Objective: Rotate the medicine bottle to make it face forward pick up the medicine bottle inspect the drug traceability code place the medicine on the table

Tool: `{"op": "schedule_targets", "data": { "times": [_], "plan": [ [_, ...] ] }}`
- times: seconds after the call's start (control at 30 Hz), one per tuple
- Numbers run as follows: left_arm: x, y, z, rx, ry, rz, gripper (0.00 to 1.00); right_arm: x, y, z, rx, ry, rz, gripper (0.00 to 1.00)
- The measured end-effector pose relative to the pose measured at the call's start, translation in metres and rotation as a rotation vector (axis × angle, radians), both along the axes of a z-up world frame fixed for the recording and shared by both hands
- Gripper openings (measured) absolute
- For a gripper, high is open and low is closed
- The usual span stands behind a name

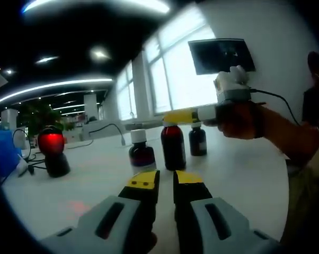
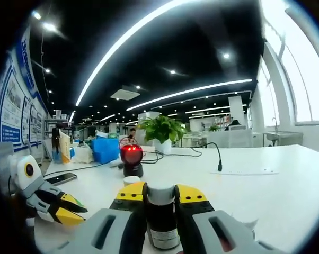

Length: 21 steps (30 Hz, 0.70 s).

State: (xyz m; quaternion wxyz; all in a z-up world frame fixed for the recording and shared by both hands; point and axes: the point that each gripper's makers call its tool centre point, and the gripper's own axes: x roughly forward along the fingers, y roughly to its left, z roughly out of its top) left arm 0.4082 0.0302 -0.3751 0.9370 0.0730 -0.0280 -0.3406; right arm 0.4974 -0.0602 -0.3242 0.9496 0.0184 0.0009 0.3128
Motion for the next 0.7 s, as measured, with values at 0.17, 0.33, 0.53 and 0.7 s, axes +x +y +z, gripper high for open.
{"op": "schedule_targets", "data": {
  "times": [0.17, 0.33, 0.53, 0.7],
  "plan": [
    [-0.0003, -0.0004, 0.0003, -0.001, 0.000, -0.001, 0.04, -0.0016, 0.0009, 0.0002, -0.014, -0.007, -0.014, 0.17],
    [-0.0004, -0.0005, -0.0006, 0.002, -0.001, -0.001, 0.04, -0.0042, 0.0023, 0.0000, -0.058, -0.035, -0.051, 0.17],
    [-0.0002, -0.0007, -0.0011, 0.004, -0.001, -0.002, 0.04, -0.0064, 0.0044, -0.0004, -0.091, -0.052, -0.089, 0.17],
    [-0.0005, -0.0010, -0.0011, 0.003, 0.000, -0.002, 0.04, -0.0086, 0.0060, -0.0002, -0.119, -0.067, -0.122, 0.17]
  ]
}}
